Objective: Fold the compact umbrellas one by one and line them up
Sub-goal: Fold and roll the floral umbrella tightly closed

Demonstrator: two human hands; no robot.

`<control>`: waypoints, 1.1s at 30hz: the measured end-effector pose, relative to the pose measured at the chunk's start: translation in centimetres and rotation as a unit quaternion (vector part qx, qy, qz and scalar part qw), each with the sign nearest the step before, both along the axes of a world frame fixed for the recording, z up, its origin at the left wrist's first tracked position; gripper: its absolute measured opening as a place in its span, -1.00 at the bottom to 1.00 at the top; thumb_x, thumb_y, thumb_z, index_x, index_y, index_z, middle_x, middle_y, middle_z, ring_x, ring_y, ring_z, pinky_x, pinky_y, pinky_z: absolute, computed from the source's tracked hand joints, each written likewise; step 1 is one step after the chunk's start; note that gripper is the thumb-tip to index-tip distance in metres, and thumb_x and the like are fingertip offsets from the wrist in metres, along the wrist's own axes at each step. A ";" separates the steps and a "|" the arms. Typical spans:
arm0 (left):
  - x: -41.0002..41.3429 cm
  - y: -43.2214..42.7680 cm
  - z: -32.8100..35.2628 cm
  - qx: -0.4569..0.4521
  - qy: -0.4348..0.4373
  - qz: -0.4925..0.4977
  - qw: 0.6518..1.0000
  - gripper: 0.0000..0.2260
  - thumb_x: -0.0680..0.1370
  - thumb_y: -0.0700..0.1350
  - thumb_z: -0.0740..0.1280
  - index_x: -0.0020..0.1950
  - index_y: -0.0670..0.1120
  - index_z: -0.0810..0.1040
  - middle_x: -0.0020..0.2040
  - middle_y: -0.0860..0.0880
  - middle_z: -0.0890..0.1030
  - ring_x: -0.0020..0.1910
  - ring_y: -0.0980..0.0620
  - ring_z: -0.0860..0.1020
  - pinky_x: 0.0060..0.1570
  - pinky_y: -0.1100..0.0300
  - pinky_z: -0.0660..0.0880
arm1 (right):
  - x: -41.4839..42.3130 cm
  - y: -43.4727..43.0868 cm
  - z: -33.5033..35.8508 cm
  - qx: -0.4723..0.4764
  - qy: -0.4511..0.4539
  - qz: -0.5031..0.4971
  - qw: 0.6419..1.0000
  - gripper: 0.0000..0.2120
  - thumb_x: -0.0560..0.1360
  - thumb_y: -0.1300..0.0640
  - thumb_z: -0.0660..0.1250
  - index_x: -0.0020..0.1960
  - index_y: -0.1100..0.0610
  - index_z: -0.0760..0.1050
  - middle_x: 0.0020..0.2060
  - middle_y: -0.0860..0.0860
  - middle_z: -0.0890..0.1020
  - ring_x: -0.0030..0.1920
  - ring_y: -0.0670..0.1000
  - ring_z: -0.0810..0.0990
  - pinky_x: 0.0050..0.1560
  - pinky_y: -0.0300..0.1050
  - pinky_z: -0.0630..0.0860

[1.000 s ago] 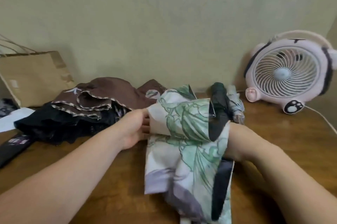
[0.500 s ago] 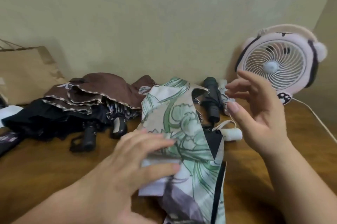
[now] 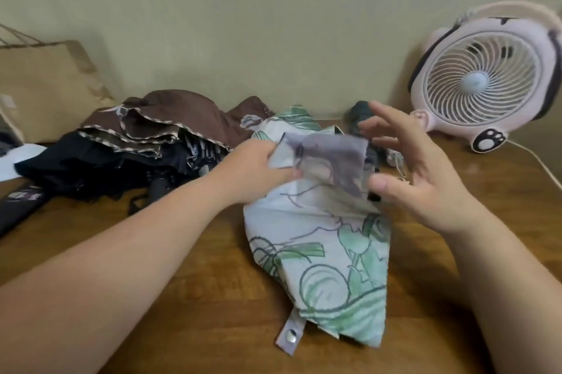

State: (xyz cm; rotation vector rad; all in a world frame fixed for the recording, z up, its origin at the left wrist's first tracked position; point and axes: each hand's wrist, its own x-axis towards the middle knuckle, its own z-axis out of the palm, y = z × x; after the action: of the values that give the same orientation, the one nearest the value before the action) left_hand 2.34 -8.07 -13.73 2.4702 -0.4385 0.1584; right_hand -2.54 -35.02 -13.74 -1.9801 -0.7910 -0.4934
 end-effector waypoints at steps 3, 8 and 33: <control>2.1 -1.0 -1.0 -0.035 -0.045 0.052 0.997 -0.54 0.51 0.05 0.52 -0.32 -0.08 0.29 -0.38 -0.02 0.34 -0.39 0.01 0.29 -0.45 0.17 0.14 | 0.9 1.5 0.4 -0.122 0.015 0.047 0.991 0.06 0.34 -0.42 0.44 0.65 -0.07 0.05 0.59 -0.04 0.24 0.60 -0.07 0.16 0.59 0.02 0.16; 3.6 -1.0 -2.8 -0.144 -0.046 0.105 0.983 -0.60 0.50 -0.11 0.52 0.19 0.02 0.37 -0.03 0.12 0.55 -0.02 -0.02 0.57 -0.03 0.09 0.46 | -0.5 4.7 -0.2 -0.345 0.041 0.048 0.937 -0.05 0.36 -0.31 0.48 0.51 -0.53 -0.10 0.58 -0.39 -0.07 0.60 -0.24 -0.19 0.61 0.07 -0.17; -1.4 -1.2 -2.2 -0.044 -0.016 -0.034 0.998 -0.74 0.47 0.29 0.41 -0.06 0.13 0.69 -0.01 0.09 0.55 0.00 0.16 0.56 0.10 0.04 0.55 | 3.2 3.6 -1.3 0.120 0.285 -0.145 0.940 -0.90 0.50 0.26 0.46 0.01 0.17 0.67 -0.09 0.15 0.72 -0.07 0.10 0.70 0.03 0.13 0.63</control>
State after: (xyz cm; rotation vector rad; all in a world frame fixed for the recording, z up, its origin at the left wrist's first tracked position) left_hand 0.95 -9.24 -15.93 2.3658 -0.5182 0.1848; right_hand 0.68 -31.39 -15.06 -1.8730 -0.0705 -0.1490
